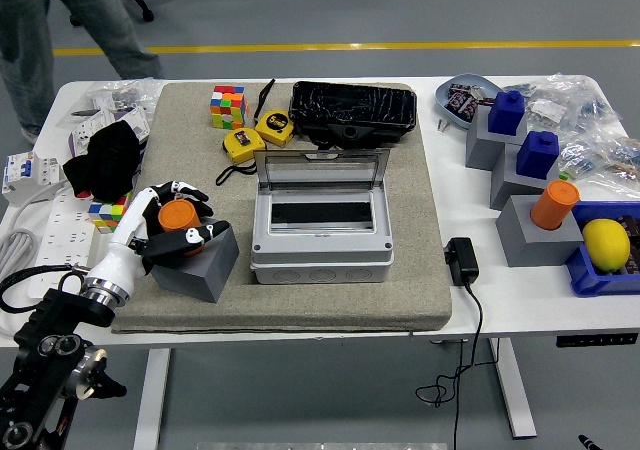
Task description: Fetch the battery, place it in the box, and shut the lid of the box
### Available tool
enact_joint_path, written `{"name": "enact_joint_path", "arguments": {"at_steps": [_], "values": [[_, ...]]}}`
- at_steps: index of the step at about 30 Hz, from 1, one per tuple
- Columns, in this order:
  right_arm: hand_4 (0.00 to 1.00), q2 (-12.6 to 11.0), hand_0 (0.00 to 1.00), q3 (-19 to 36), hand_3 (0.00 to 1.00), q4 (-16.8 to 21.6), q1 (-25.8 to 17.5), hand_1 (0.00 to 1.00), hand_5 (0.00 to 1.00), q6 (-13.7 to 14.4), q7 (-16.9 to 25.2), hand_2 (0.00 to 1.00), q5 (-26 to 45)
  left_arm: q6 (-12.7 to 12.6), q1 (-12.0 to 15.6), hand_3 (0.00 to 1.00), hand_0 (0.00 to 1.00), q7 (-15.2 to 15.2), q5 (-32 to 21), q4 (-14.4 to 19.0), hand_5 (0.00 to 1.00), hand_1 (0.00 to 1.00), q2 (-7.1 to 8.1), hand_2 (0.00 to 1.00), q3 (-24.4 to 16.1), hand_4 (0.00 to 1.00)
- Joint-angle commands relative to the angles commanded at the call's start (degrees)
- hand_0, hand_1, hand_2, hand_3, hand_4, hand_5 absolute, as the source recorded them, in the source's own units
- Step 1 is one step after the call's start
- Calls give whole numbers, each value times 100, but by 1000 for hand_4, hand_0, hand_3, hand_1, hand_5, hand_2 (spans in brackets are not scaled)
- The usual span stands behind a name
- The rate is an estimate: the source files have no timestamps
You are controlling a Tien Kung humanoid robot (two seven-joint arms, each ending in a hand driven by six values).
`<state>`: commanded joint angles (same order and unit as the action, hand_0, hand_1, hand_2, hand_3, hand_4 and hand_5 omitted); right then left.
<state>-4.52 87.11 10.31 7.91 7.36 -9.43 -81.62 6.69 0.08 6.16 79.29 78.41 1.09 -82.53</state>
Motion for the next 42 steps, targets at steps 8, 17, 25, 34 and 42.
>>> {"name": "enact_joint_path", "arguments": {"at_steps": [8,17,25,34,42], "values": [[973,-3,534,-26,569,0,5,535,784,-5,7,565,25,-185,-37,168,160,28,47,-1,2,229,4,199,57,997],[973,-10,532,-37,569,0,4,535,787,-4,2,565,43,-413,-68,138,128,97,-5,-11,2,131,4,148,115,998],[974,-25,532,-68,571,0,22,533,789,-2,13,566,83,-588,-128,129,107,144,-33,-8,2,101,-4,124,149,998],[975,-17,532,-75,572,0,18,534,793,-6,16,566,93,-799,-149,111,80,232,-122,-15,2,69,-11,96,167,998],[975,-28,532,-72,572,0,27,534,793,-3,10,565,89,-1031,-167,105,73,324,-258,42,2,57,-5,86,216,993]]}}
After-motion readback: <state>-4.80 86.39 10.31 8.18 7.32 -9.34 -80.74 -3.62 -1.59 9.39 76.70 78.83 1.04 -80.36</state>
